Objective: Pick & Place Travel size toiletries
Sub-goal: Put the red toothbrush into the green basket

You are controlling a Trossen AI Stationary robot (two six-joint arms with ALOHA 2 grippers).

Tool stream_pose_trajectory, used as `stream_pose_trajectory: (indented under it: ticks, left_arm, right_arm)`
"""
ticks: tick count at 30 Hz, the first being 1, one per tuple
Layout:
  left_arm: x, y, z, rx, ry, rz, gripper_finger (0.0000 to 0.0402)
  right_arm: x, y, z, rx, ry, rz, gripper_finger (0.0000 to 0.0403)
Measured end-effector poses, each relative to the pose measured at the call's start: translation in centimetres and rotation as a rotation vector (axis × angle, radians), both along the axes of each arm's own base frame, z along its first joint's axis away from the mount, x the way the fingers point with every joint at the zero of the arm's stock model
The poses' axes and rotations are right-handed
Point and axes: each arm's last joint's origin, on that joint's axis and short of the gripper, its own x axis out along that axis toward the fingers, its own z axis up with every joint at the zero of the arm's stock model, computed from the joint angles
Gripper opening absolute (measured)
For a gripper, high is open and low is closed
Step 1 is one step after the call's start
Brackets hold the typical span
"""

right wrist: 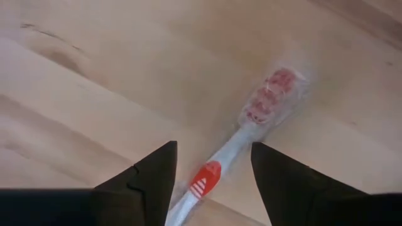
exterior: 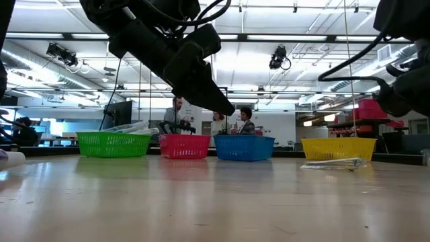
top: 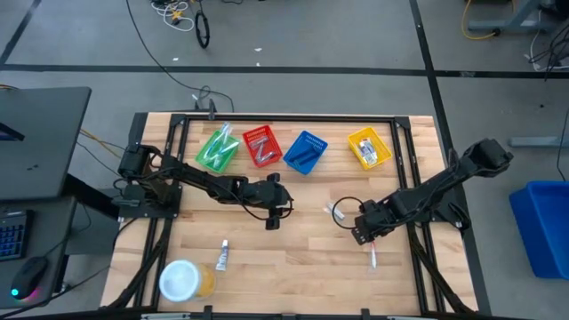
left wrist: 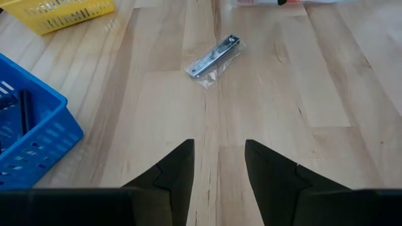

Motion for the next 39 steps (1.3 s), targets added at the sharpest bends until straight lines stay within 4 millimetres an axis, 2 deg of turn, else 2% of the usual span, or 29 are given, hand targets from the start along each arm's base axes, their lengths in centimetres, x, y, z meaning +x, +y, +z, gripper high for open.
stream_pose_trajectory:
  ticks: [11, 14, 20, 23, 28, 35, 39]
  left_arm:
    - [0.0, 0.0, 0.0, 0.0, 0.0, 0.0, 0.0151]
    - [0.0, 0.0, 0.0, 0.0, 0.0, 0.0, 0.0151]
    - [0.0, 0.0, 0.0, -0.002, 0.0, 0.001, 0.0151]
    - [0.0, 0.0, 0.0, -0.002, 0.0, 0.001, 0.0151]
    - [0.0, 0.0, 0.0, -0.003, -0.007, 0.002, 0.0151]
    - [0.6, -0.1, 1.0, -0.088, -0.127, 0.044, 0.0151]
    - [0.8, -0.1, 1.5, -0.151, -0.188, 0.072, 0.0151]
  right_arm:
    - [-1.3, -0.7, -1.8, -0.028, 0.041, -0.068, 0.019]
    - [-1.3, -0.8, -1.8, -0.054, 0.03, -0.049, 0.0162]
    - [-0.9, -0.8, -1.9, -0.119, -0.057, 0.016, 0.0076]
    - [-0.6, -0.8, -1.8, -0.145, -0.102, 0.033, 0.0047]
    - [0.7, -0.8, -1.2, -0.231, -0.323, 0.072, 0.0033]
    - [3.8, -1.1, 1.5, -0.397, -0.748, 0.176, 0.0031]
    - [5.5, -1.8, 3.2, -0.56, -0.95, 0.255, 0.0031]
